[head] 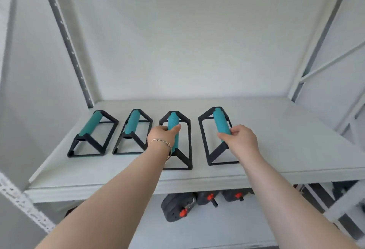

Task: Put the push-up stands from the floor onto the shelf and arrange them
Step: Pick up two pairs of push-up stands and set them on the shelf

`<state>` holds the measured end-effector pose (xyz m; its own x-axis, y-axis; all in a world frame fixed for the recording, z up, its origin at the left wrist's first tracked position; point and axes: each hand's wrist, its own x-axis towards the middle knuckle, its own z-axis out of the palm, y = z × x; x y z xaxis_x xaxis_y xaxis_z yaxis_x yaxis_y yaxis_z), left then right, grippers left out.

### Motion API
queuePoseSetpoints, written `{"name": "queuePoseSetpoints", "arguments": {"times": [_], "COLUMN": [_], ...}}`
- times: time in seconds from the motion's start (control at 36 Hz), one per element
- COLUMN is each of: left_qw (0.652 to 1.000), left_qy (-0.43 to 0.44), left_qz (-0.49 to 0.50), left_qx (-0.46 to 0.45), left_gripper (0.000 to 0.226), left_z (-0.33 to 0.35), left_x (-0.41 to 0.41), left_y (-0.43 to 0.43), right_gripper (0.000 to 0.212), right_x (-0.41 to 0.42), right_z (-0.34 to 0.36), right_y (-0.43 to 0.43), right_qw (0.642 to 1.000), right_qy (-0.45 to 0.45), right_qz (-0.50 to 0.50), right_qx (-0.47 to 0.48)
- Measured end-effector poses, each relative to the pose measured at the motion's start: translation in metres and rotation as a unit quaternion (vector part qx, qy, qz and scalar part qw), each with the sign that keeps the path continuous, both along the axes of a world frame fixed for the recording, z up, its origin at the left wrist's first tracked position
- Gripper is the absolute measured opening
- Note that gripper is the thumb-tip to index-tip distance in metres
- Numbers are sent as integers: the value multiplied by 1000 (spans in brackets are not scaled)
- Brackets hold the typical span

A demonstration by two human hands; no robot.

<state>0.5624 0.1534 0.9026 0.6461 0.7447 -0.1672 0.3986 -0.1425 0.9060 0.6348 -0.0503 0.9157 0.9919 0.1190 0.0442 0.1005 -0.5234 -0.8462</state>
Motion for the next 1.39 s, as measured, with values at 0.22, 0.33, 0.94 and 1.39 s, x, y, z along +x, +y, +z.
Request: {"name": "queuePoseSetpoints", "arguments": {"times": [0.22,0.33,0.94,1.39], "left_qw": [998,997,908,835], "left_qy": [44,58,67,136], "left_qz": [-21,-13,-99,-120], "left_qx": [-47,-56,402,519], "left_gripper": [46,49,62,71], "left_z": [-12,-15,-19,-85], "left_x": [62,80,52,-67], "left_y": [48,64,11,-201], "right_gripper": [26,22,54,64], "right_x": [44,57,34,-51], "right_z": [-22,-25,-47,-112], "right_y": [53,68,40,-156], "right_qw": [999,998,962,892], "right_qy": [32,40,-220,-374], "right_qz": [-14,-8,15,116], "right_qx": [-26,-39,-159,-226]}}
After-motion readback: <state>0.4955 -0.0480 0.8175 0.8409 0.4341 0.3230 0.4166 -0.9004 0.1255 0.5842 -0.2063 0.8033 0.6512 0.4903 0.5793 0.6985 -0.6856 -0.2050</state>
